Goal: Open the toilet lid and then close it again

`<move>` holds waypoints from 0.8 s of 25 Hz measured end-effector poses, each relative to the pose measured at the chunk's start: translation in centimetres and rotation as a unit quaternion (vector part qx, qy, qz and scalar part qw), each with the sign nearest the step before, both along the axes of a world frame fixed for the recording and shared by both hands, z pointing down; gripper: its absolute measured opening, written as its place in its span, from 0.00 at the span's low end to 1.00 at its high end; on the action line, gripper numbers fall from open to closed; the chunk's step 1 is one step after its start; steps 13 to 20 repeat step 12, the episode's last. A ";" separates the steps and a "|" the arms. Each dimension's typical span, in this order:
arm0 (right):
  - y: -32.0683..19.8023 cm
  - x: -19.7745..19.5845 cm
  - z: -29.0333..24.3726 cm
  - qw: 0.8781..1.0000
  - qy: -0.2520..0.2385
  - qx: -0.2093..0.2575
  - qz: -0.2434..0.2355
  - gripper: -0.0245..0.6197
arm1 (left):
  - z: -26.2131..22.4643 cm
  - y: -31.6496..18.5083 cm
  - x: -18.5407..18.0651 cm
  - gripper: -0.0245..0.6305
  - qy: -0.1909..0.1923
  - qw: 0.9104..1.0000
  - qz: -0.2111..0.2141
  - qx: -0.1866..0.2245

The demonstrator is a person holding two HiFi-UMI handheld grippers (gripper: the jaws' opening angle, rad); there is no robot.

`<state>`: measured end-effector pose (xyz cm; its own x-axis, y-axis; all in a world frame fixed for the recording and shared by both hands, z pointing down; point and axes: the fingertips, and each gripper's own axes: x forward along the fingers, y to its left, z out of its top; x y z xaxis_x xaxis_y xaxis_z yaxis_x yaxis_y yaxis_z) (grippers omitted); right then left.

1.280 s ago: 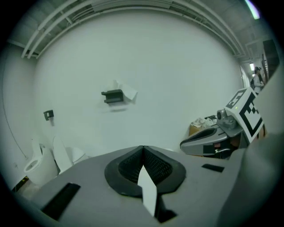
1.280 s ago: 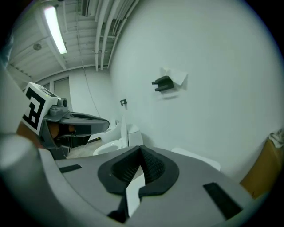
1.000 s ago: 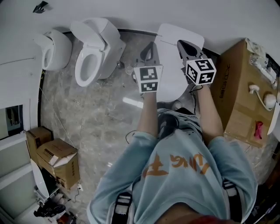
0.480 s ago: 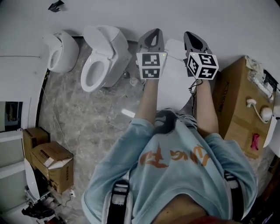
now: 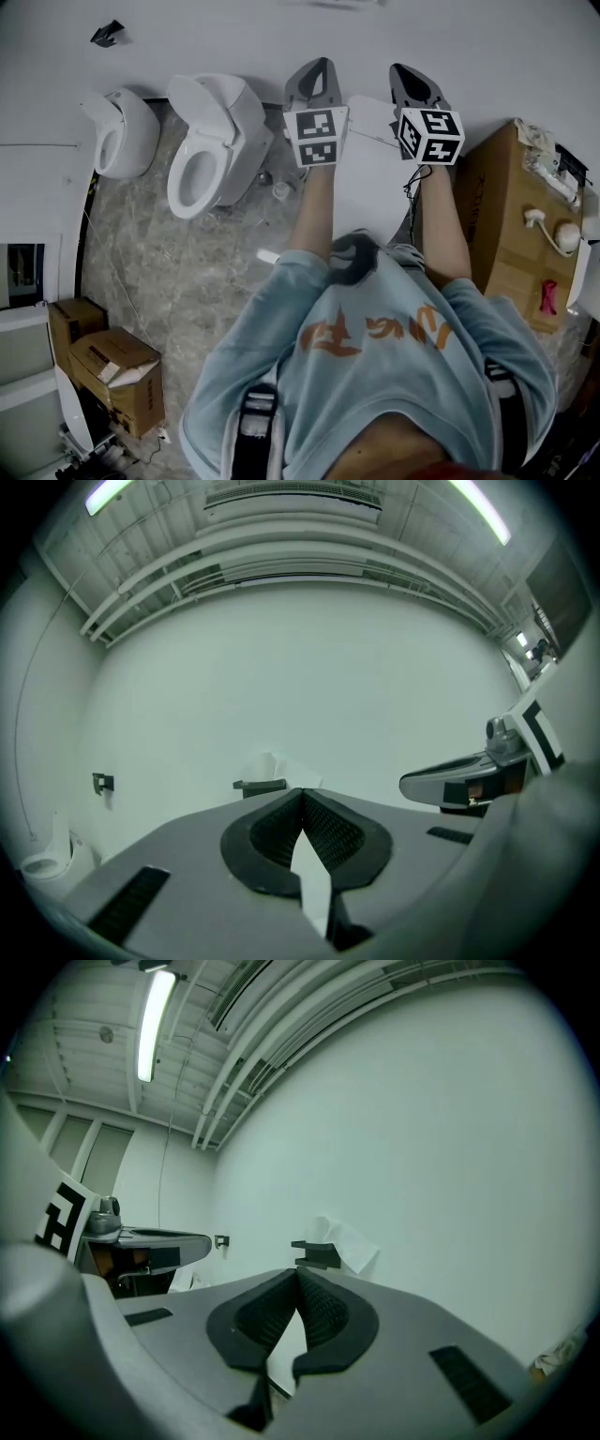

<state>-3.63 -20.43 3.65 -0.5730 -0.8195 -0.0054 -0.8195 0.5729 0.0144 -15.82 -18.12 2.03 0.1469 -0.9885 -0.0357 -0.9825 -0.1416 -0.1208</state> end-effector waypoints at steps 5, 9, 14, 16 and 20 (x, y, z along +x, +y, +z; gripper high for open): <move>-0.4 0.3 0.2 1.000 0.003 0.000 0.008 0.06 | 0.8 -0.5 -0.3 0.08 0.012 1.000 0.002 -0.009; -0.3 -0.7 0.9 1.000 0.011 -0.002 0.006 0.06 | 0.9 -0.6 -0.6 0.08 0.016 1.000 0.008 0.000; -0.2 -1.6 1.3 1.000 0.020 0.001 0.004 0.06 | 1.1 -0.6 -1.0 0.08 0.017 1.000 0.011 0.004; -0.2 -1.6 1.3 1.000 0.020 0.001 0.004 0.06 | 1.1 -0.6 -1.0 0.08 0.017 1.000 0.011 0.004; -0.2 -1.6 1.3 1.000 0.020 0.001 0.004 0.06 | 1.1 -0.6 -1.0 0.08 0.017 1.000 0.011 0.004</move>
